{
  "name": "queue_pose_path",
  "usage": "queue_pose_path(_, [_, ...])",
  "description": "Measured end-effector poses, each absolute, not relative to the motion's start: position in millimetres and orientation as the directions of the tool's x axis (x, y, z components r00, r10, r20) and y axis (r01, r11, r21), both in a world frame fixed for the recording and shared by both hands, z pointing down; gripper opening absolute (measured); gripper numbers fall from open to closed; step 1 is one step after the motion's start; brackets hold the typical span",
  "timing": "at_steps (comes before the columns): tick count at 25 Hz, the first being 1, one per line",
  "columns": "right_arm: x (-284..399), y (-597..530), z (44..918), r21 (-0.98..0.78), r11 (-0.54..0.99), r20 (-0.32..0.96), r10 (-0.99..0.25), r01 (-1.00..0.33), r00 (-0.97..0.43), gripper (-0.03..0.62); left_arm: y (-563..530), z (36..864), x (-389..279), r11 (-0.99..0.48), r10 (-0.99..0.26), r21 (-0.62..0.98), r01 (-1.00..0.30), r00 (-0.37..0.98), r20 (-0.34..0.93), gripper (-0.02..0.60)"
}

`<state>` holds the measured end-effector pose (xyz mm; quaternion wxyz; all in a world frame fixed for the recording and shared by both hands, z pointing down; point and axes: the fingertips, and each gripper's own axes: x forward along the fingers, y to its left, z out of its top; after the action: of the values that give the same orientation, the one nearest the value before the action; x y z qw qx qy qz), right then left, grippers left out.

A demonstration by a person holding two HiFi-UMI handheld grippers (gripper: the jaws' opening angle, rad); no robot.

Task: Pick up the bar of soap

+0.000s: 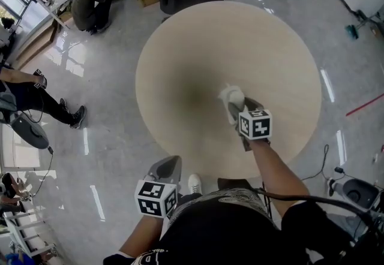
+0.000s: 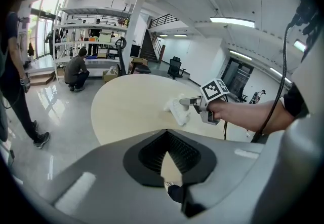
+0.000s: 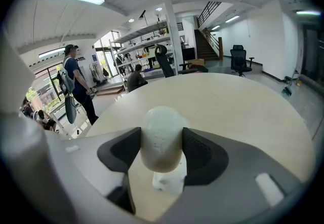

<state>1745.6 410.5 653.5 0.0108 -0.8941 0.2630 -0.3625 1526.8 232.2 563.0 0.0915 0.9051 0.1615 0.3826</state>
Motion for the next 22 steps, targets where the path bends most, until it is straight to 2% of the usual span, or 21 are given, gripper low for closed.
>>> queue_pose_path(5, [1710, 411, 611, -0.327, -0.838, 0.558, -0.544, -0.436, 0.627, 0.265, 233, 558, 1521, -0.909, 0.417, 0.306, 0.284, 0.659, 0.626, 0.008])
queue_pose_path(13, [1587, 410, 553, -0.438, -0.779, 0.401, -0.617, -0.45, 0.677, 0.265, 249, 558, 1494, -0.832, 0.552, 0.319, 0.453, 0.622, 0.555, 0.008])
queue_pose_path(18, [1492, 429, 539, -0.473, -0.782, 0.4, -0.6, -0.405, 0.692, 0.265, 278, 549, 1460, -0.776, 0.622, 0.328, 0.539, 0.562, 0.545, 0.008])
queue_pose_path(22, [1458, 436, 535, -0.477, -0.762, 0.381, -0.628, -0.438, 0.678, 0.265, 294, 528, 1446, -0.77, 0.629, 0.3, 0.563, 0.593, 0.503, 0.008])
